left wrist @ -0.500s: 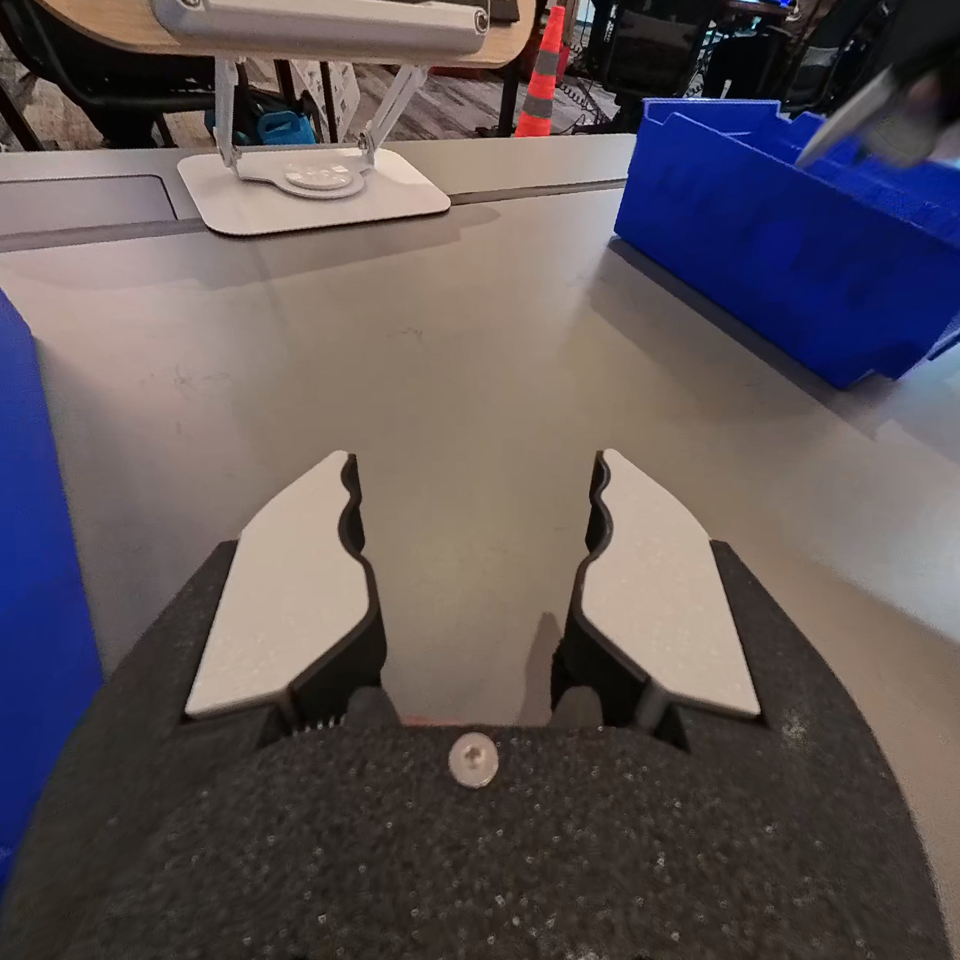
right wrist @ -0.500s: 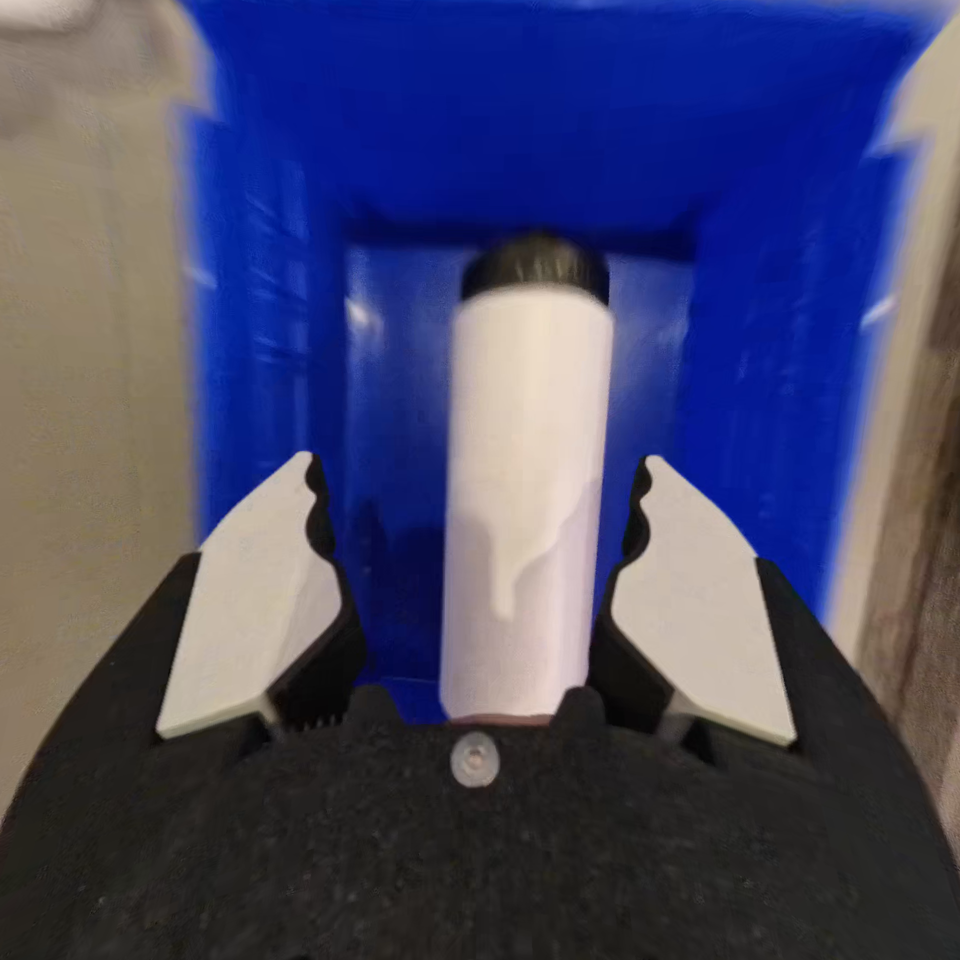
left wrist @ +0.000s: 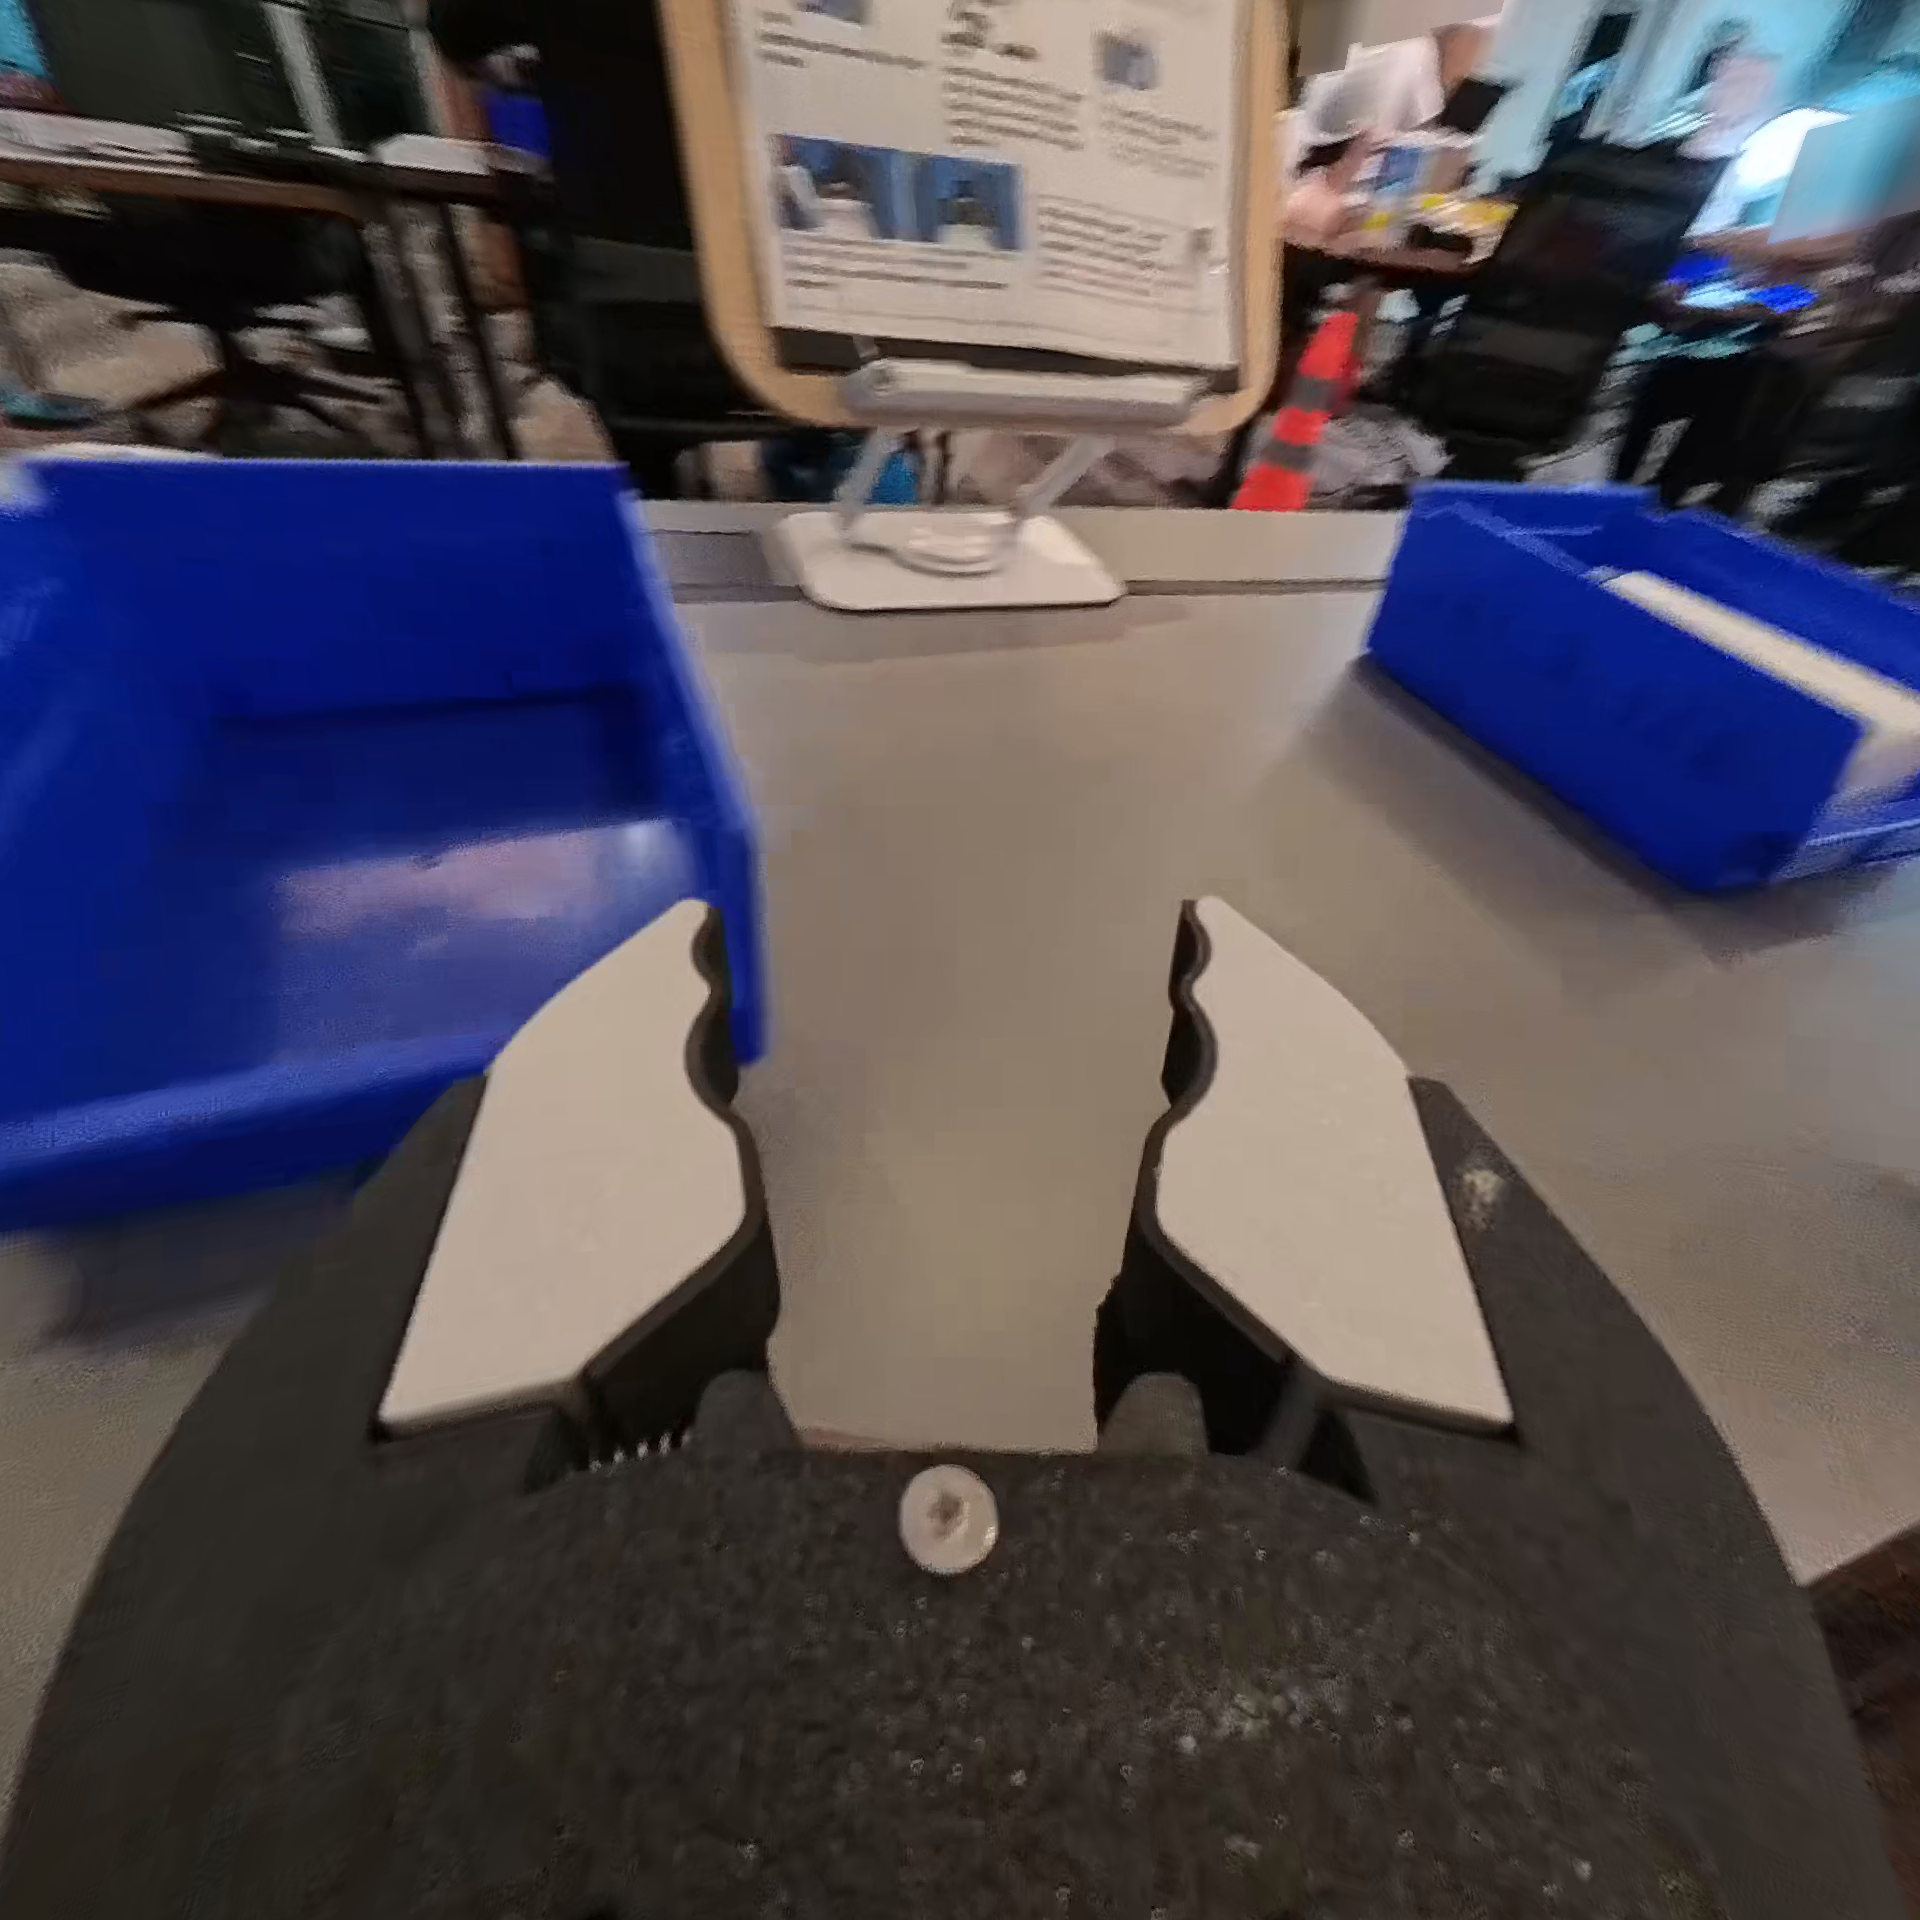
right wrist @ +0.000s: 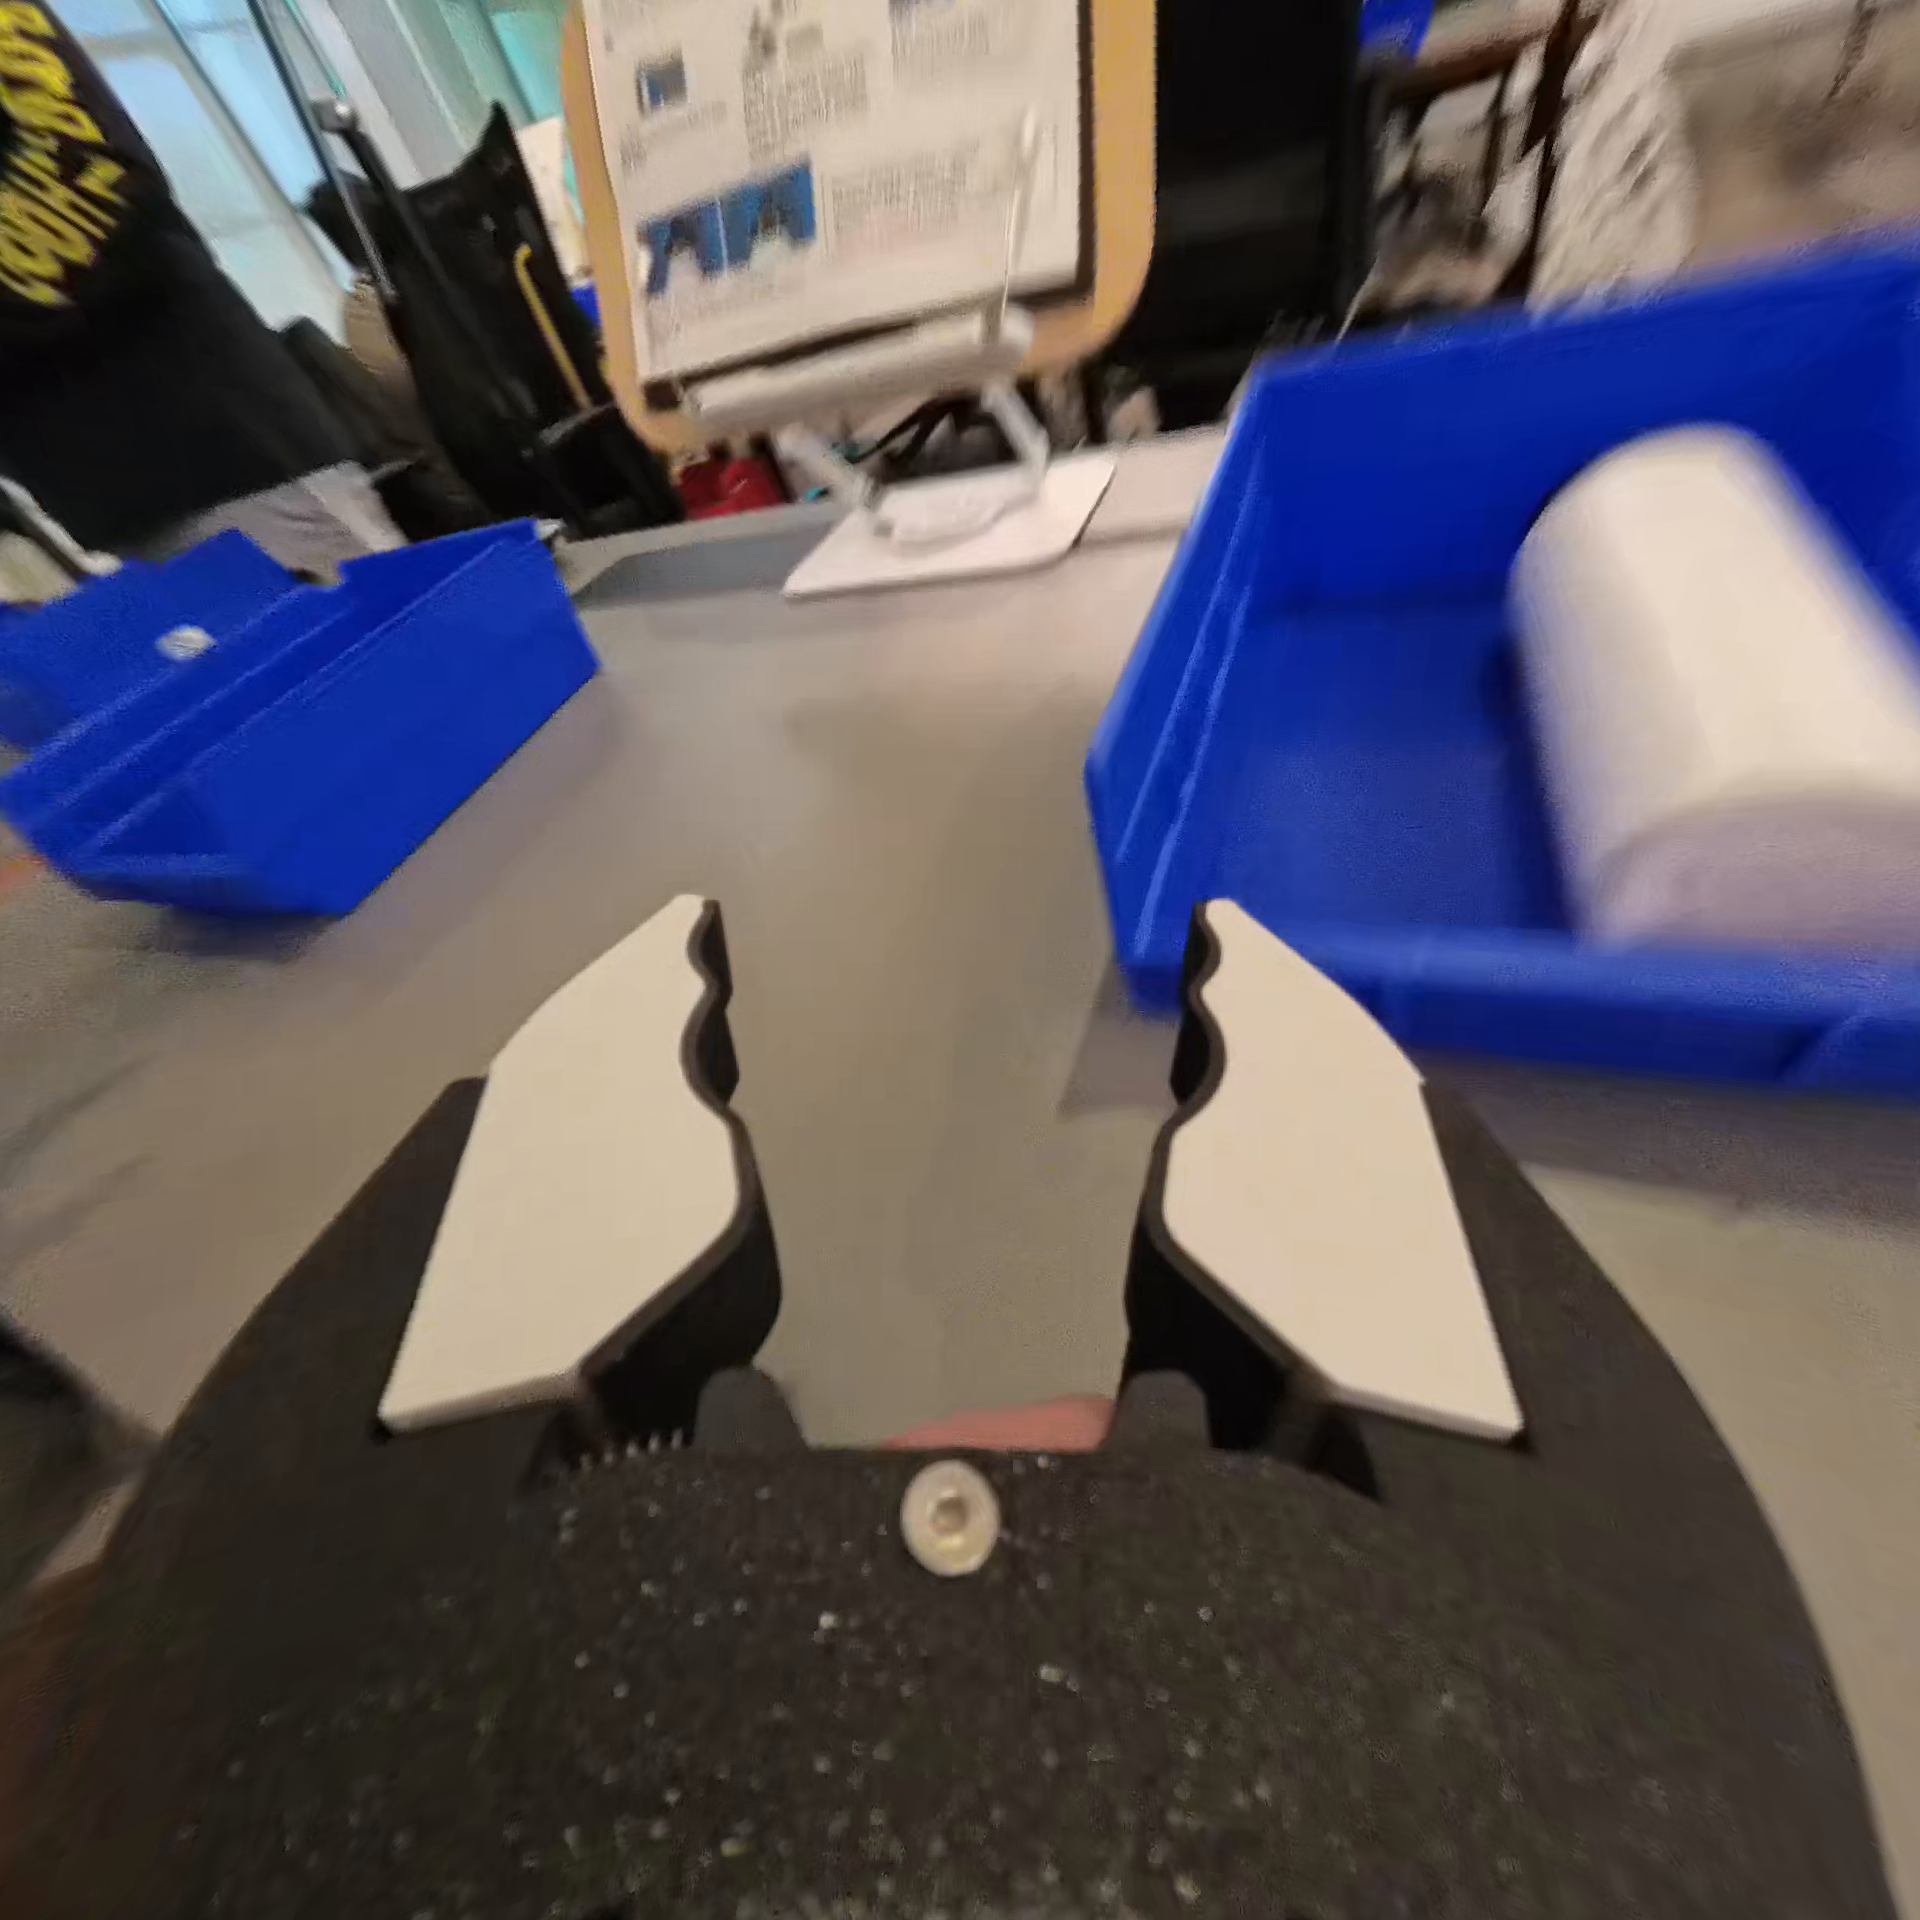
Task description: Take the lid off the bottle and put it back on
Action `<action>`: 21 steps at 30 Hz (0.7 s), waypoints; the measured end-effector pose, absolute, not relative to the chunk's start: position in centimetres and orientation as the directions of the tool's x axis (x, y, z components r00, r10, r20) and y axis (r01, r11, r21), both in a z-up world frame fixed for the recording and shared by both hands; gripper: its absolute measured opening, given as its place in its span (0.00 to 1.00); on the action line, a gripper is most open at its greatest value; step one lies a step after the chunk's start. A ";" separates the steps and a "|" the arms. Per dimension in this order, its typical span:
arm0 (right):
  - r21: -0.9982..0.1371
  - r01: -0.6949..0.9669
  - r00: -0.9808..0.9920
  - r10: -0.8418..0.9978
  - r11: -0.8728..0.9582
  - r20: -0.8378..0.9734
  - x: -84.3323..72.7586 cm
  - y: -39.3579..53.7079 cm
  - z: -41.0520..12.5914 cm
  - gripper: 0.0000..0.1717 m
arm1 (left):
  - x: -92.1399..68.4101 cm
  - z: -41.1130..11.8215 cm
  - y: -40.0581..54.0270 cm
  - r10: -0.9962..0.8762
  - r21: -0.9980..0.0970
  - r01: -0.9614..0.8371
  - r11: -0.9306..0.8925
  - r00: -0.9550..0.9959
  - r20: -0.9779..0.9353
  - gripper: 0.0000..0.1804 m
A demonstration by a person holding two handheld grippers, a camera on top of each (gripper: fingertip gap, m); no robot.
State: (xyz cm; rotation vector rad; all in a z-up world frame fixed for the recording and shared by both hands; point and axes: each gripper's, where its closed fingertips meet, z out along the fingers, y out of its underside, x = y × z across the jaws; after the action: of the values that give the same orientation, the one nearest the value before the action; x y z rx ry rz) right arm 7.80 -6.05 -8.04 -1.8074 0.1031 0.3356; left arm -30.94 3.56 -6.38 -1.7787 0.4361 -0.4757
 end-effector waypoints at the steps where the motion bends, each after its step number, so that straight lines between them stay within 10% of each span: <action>1: -0.911 -0.298 0.933 0.113 -0.286 -0.341 7.5 -6.6 -9.8 0.48 | -32.8 -7.0 2.9 -0.491 -0.968 -0.065 -0.242 0.869 0.064 0.44; 21: -0.922 -0.272 0.959 -0.001 -0.276 -0.283 11.9 -6.0 -12.3 0.41 | -37.4 -12.3 4.0 -0.379 -0.929 -0.059 -0.366 0.921 0.091 0.42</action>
State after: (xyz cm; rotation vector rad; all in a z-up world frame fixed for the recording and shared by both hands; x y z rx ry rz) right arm 11.92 -6.03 -12.30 -1.8367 0.2007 0.2643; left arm -37.43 3.98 -12.28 -1.9275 0.3192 -0.3471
